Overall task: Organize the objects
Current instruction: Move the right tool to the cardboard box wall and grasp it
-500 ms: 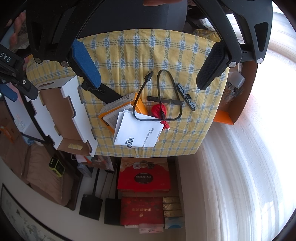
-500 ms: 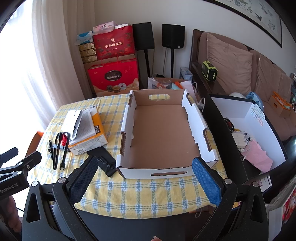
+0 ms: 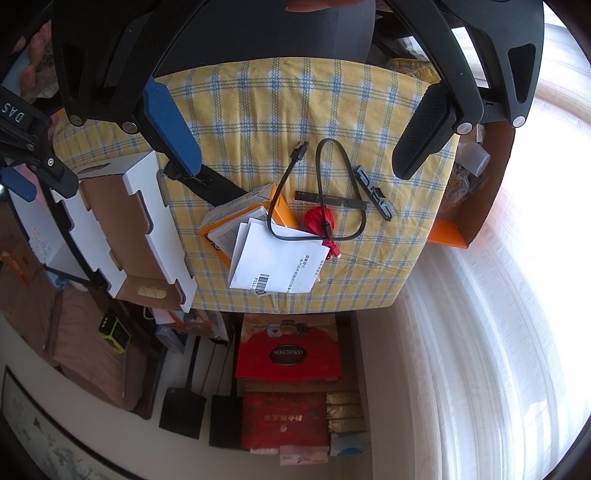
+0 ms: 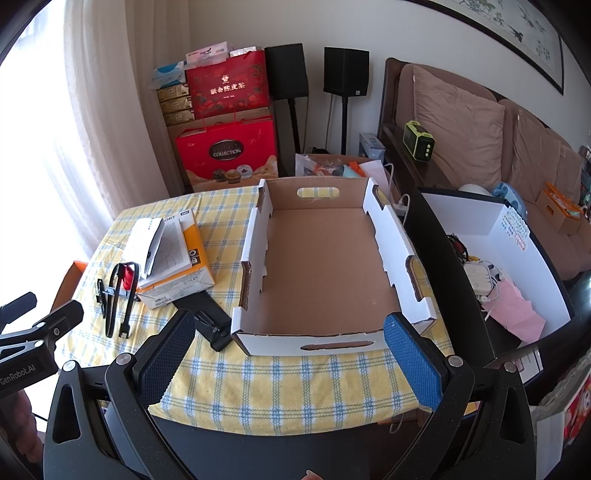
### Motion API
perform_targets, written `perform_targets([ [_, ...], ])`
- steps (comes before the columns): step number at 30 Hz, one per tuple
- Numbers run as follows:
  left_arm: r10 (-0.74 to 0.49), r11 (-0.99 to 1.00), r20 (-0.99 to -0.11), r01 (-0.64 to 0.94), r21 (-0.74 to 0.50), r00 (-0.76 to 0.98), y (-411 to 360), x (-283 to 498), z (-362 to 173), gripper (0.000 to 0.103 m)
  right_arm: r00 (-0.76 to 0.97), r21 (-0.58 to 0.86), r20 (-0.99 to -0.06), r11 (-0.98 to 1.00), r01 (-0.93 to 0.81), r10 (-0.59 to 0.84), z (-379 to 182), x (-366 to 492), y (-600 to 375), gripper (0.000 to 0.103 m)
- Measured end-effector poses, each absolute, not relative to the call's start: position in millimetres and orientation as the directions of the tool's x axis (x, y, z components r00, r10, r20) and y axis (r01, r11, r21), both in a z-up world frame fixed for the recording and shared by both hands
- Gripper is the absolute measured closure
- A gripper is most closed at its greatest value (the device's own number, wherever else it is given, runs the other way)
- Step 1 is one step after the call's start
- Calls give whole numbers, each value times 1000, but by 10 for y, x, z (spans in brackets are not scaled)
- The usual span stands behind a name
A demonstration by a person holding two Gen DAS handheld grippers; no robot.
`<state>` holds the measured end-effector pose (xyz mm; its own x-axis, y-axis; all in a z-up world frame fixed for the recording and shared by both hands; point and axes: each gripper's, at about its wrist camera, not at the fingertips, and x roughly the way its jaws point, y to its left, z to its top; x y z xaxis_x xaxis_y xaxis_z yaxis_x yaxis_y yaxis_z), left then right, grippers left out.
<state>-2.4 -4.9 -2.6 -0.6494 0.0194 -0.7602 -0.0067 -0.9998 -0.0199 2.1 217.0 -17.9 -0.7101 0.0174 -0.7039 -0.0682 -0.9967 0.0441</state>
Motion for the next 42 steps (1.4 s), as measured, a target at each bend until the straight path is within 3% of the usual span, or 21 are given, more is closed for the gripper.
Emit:
perform_targets([
  [26,12,-1000,-771,3,-17,-637,-106,-184,-131,0,-696,37,-718,-997,-66,20,-310,-95,2183,0],
  [37,-7,-1000,-764,2,7,-646,-328,-495,-214,0,-662,2,-743,-989,-145,96,-409,-443,2743,0],
  [42,25,-999,-770,11,-41,-638,-476,-676,-262,0,-635,-4,-764,-984,-177,117,-490,-605,3012,0],
])
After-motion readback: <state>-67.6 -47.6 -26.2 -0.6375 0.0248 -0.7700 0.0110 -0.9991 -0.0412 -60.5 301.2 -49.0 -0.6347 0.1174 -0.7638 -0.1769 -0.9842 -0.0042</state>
